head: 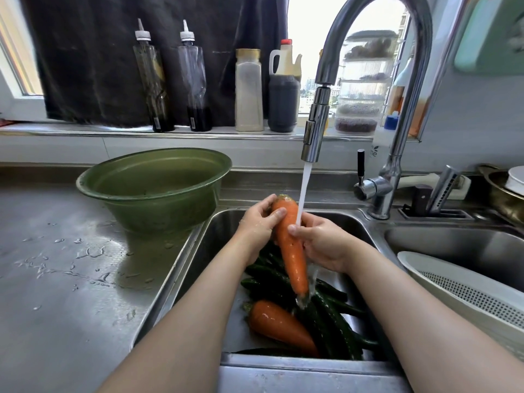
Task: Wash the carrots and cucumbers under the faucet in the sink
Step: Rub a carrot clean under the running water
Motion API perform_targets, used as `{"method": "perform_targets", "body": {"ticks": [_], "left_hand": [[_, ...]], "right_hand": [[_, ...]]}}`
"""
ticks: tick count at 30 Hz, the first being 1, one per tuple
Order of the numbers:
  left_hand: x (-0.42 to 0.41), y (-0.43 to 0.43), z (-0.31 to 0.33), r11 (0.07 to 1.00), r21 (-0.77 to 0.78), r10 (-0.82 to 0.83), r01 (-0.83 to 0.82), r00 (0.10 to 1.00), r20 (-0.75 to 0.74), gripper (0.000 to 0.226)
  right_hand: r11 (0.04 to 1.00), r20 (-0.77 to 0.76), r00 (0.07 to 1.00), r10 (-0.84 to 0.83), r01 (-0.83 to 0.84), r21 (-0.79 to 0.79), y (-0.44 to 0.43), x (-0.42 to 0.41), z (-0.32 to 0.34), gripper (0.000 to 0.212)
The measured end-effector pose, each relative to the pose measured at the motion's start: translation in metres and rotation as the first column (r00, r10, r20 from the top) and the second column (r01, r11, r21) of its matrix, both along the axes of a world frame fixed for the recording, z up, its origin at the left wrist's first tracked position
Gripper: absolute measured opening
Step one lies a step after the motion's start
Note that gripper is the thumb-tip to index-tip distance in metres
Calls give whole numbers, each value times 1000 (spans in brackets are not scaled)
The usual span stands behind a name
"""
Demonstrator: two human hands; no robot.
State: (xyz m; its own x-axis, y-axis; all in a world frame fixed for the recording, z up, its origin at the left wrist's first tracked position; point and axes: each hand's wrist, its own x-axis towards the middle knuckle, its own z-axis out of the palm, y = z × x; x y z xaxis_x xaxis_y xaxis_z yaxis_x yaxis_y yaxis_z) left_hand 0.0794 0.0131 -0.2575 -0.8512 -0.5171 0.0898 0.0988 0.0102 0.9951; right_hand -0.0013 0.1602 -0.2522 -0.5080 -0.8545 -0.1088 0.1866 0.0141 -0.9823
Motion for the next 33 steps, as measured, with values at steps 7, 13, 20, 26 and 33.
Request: {"method": "perform_targets", "body": {"ticks": [7,13,20,26,33], "left_hand": [[1,0,5,989,149,25,-18,998,-49,54],[-1,0,0,988,150,41,-35,998,-41,47],[-2,5,-3,996,63,-60,58,998,35,58],[2,1,-1,995,66,-84,80,995,63,57],[2,0,-2,995,14,-95,94,993,74,62]], "right_hand": [[951,-281,928,-246,287,116,-12,25,3,35],[998,31,999,23,-24,50,-3,16,3,44],[991,67,992,-110,104,86,-3,9,-2,31],[996,173,984,38,-51,67,4,-4,-7,52],[989,79,995,-56,44,143,0,0,-5,35]]}}
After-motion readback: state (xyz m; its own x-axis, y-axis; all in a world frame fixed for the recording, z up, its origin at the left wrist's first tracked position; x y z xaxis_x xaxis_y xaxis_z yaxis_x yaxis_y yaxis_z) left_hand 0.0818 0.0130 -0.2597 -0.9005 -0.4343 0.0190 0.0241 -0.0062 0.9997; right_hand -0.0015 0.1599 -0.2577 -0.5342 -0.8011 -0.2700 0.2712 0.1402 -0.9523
